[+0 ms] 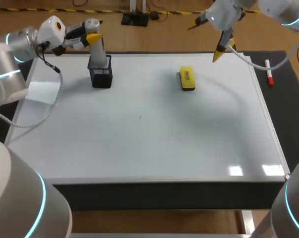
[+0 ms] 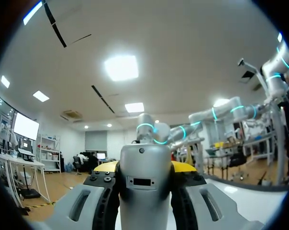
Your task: Pick up the inspection probe, press it on each red-marked spot on the whiteboard one by one, put down the probe, pick up the eraser, and wipe off all the red marks.
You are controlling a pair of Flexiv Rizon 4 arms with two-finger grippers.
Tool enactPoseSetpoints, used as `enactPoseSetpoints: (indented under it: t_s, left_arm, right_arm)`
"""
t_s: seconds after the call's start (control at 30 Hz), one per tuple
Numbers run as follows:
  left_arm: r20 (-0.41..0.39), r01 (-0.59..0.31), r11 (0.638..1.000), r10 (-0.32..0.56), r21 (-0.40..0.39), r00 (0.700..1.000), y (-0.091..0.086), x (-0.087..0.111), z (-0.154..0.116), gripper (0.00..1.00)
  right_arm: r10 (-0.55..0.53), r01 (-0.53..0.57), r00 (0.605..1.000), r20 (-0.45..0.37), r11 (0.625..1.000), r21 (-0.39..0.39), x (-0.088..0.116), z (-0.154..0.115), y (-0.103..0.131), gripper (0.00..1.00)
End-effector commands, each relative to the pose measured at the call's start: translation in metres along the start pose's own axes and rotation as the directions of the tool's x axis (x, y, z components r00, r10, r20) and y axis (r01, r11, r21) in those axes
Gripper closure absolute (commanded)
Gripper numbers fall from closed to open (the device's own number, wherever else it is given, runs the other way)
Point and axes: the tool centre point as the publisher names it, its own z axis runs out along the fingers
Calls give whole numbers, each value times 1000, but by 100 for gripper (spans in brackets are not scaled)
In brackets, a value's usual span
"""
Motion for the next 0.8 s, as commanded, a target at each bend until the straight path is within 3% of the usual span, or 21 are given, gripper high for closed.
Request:
enactPoseSetpoints:
  t_s: [0.03,0.8]
  left_arm:
    - [-6,5,1000,-5,13,1000,8,-3,-2,100]
    - [-23,65,998,-65,-15,998,44,-1,-16,100]
  right_arm:
    - [-1,1,1000,-5,1000,3,0,-1,0,0]
    - [-1,1,1000,-5,1000,3,0,-1,0,0]
